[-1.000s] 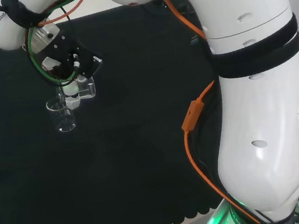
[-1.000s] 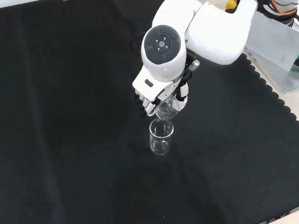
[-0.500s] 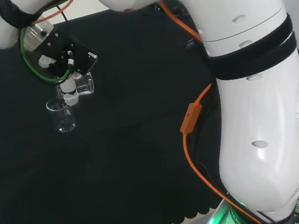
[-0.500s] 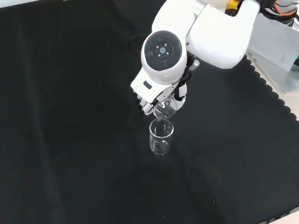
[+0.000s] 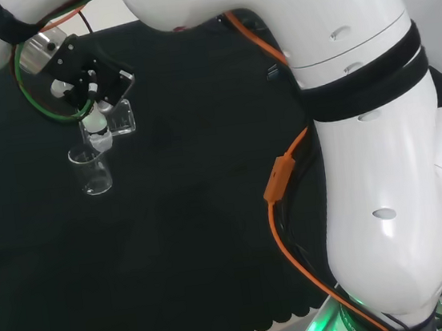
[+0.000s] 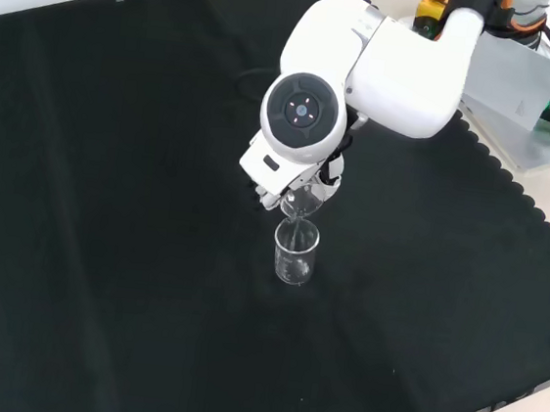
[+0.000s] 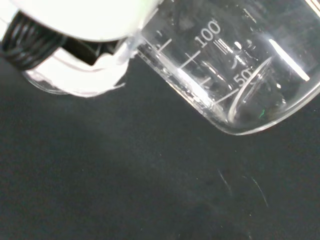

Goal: Pour the water from the handheld beaker into the one on the table.

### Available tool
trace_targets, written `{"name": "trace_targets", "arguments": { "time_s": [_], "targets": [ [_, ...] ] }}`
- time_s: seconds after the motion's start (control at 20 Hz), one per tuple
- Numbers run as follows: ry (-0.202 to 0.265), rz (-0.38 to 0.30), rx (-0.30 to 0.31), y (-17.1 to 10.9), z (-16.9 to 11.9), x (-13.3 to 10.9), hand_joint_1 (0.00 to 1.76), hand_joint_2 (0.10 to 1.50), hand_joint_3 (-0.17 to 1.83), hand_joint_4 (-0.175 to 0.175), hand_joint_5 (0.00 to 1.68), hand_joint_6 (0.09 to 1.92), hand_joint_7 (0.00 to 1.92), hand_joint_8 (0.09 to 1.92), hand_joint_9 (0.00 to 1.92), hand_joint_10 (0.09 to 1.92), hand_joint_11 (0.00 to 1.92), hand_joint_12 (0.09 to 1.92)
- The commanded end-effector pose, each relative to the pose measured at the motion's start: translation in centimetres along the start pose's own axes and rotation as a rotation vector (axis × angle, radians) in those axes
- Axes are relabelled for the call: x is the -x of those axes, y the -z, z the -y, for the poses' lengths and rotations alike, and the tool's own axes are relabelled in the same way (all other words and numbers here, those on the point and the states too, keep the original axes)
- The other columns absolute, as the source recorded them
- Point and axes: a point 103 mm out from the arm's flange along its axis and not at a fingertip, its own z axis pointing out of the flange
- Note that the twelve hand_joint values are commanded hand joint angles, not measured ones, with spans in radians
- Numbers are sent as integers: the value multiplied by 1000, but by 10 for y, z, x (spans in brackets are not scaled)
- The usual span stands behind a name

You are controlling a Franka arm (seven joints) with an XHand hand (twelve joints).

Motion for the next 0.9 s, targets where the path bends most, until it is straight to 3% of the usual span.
{"name": "trace_targets", "arguments": {
  "time_s": [0.05,0.9],
  "targets": [
    [-4,30,-28,1,1,-2,1162,572,885,-14,1199,916,1546,841,1503,775,1299,765],
    [0,89,-76,9,2,-14,1160,575,890,-16,1189,938,1539,858,1495,792,1292,769]
  ]
}}
